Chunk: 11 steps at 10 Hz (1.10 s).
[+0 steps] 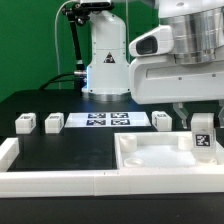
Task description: Assemble square table
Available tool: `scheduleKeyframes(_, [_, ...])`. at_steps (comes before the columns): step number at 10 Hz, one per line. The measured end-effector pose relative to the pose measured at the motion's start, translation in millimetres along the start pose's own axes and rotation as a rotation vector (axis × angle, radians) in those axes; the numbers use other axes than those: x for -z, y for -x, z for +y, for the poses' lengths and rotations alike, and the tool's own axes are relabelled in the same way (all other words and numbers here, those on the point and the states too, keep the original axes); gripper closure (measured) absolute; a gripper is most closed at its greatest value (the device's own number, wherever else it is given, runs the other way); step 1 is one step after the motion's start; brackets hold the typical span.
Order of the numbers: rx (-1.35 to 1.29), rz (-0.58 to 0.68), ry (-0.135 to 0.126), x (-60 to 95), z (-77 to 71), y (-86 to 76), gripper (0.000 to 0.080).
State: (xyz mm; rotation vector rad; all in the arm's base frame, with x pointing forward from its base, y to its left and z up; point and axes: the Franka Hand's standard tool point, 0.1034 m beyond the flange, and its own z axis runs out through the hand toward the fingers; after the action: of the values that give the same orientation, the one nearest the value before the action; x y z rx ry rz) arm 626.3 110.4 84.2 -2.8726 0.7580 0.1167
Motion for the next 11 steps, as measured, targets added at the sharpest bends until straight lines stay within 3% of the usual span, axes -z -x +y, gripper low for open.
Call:
scheduleKeyframes(5, [-0.477,0.001,0.007,-1.0,-4.3,4.4,0.0508])
scheduleKeyframes(10, [-0.516,-0.005,0.002,-2.4,-4.3,5.3,0.0508])
scheduleKeyframes(11, [-0.470,-0.006,0.003,-3.0,-4.2,5.8,0.0245])
